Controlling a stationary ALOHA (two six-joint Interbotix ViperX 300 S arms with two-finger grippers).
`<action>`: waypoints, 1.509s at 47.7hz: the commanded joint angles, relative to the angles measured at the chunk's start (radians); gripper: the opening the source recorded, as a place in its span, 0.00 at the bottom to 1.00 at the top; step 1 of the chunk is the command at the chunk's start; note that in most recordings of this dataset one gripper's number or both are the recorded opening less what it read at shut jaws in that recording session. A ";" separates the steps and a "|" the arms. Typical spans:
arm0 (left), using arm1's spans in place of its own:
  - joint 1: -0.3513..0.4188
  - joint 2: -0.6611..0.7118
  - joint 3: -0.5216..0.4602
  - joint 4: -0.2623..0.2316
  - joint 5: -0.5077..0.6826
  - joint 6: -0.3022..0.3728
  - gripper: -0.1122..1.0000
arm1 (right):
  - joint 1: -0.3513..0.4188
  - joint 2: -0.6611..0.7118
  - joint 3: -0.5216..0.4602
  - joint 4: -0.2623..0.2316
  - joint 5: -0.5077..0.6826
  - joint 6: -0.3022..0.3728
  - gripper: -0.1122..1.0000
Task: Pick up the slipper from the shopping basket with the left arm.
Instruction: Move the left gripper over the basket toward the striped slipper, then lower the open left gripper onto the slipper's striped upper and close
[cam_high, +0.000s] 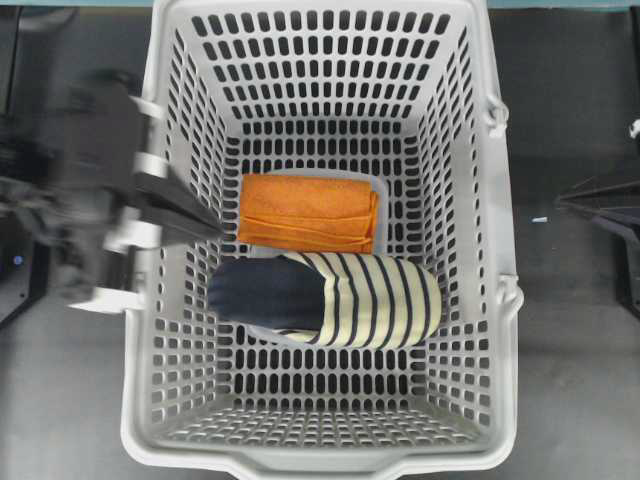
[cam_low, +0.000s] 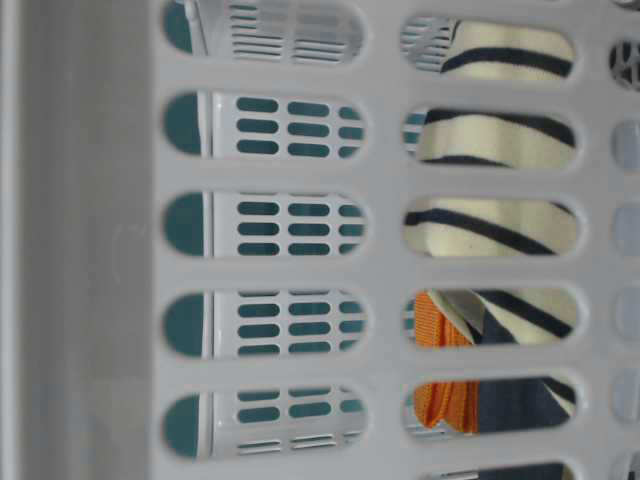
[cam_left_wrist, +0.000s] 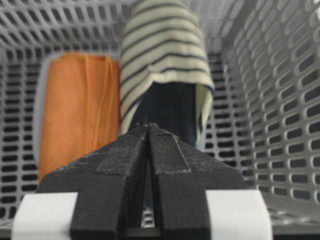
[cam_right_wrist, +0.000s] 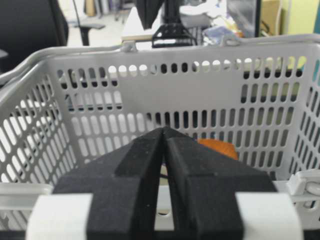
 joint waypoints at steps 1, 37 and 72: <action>-0.008 0.092 -0.112 0.003 0.054 0.000 0.10 | 0.002 0.006 -0.017 0.003 -0.005 0.002 0.09; -0.046 0.569 -0.454 0.003 0.296 -0.040 0.92 | 0.003 -0.005 -0.014 0.003 0.011 -0.002 0.13; -0.048 0.732 -0.433 0.003 0.272 -0.037 0.76 | 0.002 -0.006 -0.014 0.012 0.041 0.044 0.82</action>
